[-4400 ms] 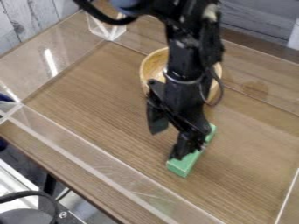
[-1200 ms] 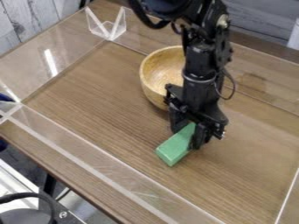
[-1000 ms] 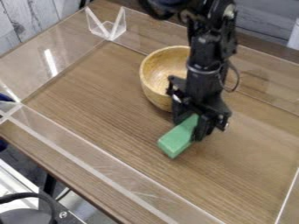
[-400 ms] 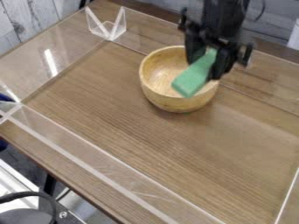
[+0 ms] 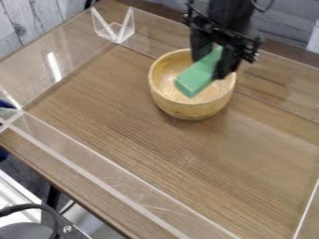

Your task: Put the green block in the brown bowl

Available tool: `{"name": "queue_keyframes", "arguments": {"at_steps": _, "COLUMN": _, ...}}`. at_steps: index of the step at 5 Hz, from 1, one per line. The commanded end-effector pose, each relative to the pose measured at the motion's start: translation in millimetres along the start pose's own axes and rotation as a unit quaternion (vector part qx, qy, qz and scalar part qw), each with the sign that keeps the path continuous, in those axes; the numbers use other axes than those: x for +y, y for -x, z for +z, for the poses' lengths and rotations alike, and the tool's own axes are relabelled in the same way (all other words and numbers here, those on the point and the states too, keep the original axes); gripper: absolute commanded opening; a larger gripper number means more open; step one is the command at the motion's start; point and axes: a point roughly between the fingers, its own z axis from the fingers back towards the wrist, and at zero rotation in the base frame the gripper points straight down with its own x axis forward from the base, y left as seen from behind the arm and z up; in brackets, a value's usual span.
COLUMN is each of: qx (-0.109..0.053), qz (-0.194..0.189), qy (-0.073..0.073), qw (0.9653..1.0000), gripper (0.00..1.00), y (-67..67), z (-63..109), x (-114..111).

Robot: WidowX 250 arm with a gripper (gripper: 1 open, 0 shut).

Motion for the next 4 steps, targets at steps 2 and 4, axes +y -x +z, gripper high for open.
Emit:
{"name": "queue_keyframes", "arguments": {"at_steps": 2, "qx": -0.010, "qz": 0.038, "qy": -0.008, "qw": 0.9992, "gripper": 0.00, "y": -1.3, "z": 3.2, "x": 62}}
{"name": "queue_keyframes", "arguments": {"at_steps": 4, "qx": 0.005, "qz": 0.064, "qy": -0.008, "qw": 0.9979, "gripper": 0.00, "y": -15.7, "z": -35.4, "x": 79}}
